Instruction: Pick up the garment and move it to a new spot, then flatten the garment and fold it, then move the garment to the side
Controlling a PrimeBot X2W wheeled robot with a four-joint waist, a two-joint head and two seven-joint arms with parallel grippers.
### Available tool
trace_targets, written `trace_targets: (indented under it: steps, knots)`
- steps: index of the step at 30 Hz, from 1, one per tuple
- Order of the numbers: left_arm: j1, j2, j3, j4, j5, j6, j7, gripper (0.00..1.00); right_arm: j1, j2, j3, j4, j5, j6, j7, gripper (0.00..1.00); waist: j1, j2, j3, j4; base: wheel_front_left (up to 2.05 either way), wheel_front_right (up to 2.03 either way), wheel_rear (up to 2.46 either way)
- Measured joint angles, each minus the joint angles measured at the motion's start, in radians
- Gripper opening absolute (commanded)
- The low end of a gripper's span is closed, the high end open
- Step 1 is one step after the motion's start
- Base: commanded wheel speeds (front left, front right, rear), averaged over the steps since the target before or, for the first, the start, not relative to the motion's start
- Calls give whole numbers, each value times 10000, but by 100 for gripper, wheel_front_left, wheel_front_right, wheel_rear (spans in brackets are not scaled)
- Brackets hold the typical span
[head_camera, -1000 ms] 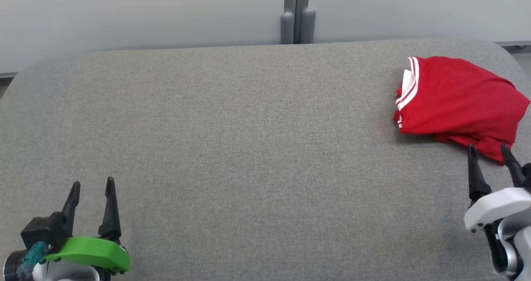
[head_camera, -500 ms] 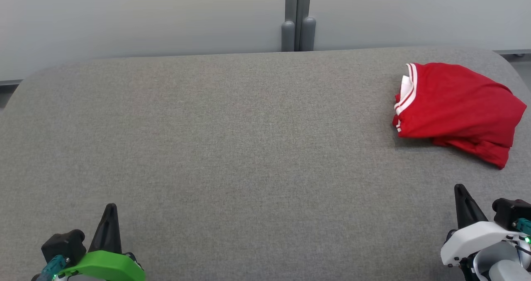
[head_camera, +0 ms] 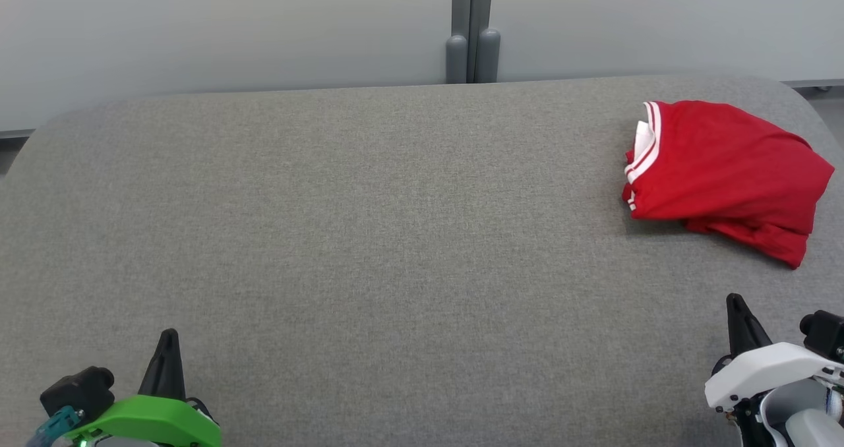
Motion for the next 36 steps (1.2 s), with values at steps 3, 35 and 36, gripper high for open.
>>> trace_targets:
  steps: [3,35,36]
  knots:
    - [-10,-17,92,0,-368,-17,96,0,-70,61,-107,-6,307,86,111,0,0,0,-7,-5,0,0,0]
    - [-263,-353,779,23,-3630,-617,1218,0,-324,848,-1212,-130,3804,790,1233,0,0,1,-79,-59,0,0,0]
    - [-266,-368,794,23,-3728,-619,1227,0,-336,880,-1233,-134,3904,792,1266,0,0,0,-81,-61,0,0,0]
